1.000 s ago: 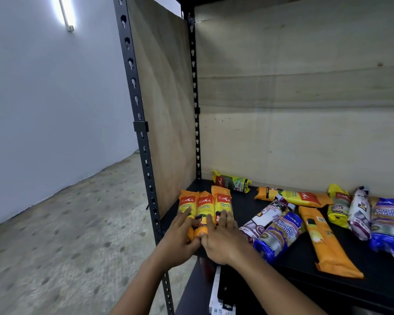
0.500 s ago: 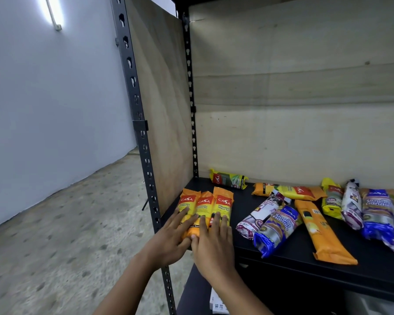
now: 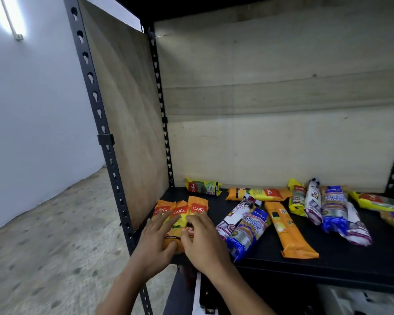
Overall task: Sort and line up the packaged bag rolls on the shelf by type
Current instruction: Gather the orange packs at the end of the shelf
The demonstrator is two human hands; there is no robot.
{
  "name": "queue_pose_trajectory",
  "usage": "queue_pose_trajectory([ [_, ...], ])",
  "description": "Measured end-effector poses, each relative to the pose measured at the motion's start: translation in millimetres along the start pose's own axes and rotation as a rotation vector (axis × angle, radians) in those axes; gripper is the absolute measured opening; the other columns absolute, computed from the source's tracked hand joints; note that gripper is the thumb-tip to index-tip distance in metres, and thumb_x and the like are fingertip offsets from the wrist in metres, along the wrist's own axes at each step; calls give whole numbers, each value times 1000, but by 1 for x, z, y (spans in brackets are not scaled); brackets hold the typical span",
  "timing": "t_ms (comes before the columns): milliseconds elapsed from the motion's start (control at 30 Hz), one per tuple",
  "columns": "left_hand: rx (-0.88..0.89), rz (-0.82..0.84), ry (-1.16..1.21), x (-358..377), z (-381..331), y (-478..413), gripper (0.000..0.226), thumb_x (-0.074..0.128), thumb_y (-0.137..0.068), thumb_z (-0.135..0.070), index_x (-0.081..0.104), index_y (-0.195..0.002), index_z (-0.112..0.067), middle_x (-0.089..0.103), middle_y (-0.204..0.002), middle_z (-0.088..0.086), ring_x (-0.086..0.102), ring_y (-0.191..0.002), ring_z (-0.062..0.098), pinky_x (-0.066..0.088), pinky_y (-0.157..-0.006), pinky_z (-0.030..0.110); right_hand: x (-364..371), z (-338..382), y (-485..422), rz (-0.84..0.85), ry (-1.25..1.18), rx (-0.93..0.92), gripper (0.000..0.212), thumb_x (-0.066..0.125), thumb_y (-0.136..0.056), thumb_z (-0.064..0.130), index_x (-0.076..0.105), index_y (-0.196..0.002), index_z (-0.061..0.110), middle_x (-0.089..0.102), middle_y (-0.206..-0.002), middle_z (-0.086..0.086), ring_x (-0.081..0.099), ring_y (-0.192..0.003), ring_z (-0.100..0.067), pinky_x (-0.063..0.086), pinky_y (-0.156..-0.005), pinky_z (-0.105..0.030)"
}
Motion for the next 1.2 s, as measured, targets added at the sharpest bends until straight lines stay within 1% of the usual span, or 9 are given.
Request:
queue_pose_trajectory([
  [100,37,-82,56,4,-35,-20,48,49,-95,-36,43,-143,-38,34,-148,-20,22,-138,-2,21,-114,25,-42,-15,2,-148,-42,2,35,43,-99,41,52,-130,28,51,-131,10,54,-114,-9,50,-83,-27],
  [200,106,-105,59,17,-65,-48,37,52,-97,-32,54,-134,-33,49,-137,-15,38,-126,-1,34,-103,18,-77,-39,3,-243,-35,11,26,47,-98,39,56,-121,30,54,-122,13,55,-106,-6,48,-78,-25],
  [267,109,-82,93,28,-81,-65,34,51,-97,-34,56,-131,-31,50,-130,-14,42,-119,-1,33,-96,12,-95,-57,3,-262,-14,30,24,49,-98,37,59,-119,30,55,-122,13,51,-107,-4,43,-78,-21],
  [433,138,-22,87,48,-95,-113,34,47,-96,-41,59,-126,-29,51,-126,-12,45,-119,5,43,-98,28,-119,-94,1,-239,53,81,29,51,-97,39,57,-124,31,52,-129,11,43,-121,-9,46,-86,-26],
  [633,175,105,14,89,-90,-187,36,52,-97,-23,56,-132,-19,51,-131,1,48,-123,19,38,-101,27,-126,-151,5,-70,309,291,57,45,-96,51,32,-148,31,33,-148,2,27,-136,-20,38,-104,-40],
  [800,157,333,-58,137,-92,-234,53,49,-97,-17,38,-149,-21,28,-157,7,28,-143,27,29,-116,42,-126,-178,18,26,358,391,57,49,-93,48,30,-145,37,25,-147,3,27,-132,-21,39,-101,-38],
  [967,158,409,-69,165,-93,-254,52,55,-94,-20,44,-145,-26,31,-158,7,35,-140,30,32,-112,42,-128,-186,21,45,301,390,48,55,-91,43,39,-136,41,23,-141,6,28,-123,-16,41,-92,-30],
  [1100,140,400,-23,176,-86,-260,50,61,-90,-10,50,-135,-29,51,-141,4,50,-126,27,42,-100,35,-133,-193,20,87,249,442,45,58,-90,43,39,-132,45,25,-136,1,30,-123,-18,41,-86,-29],
  [1200,116,375,-18,176,-85,-261,45,68,-86,-13,52,-122,-36,48,-121,3,56,-108,27,48,-90,36,-134,-196,19,100,232,467,49,59,-89,45,39,-134,48,34,-126,2,36,-119,-18,45,-87,-31],
])
Point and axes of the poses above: each hand's wrist, its own y-axis away from the middle knuckle, its own x-axis out of the palm, z = x × y, the point moved 6 cm from there along -y, towards the middle knuckle
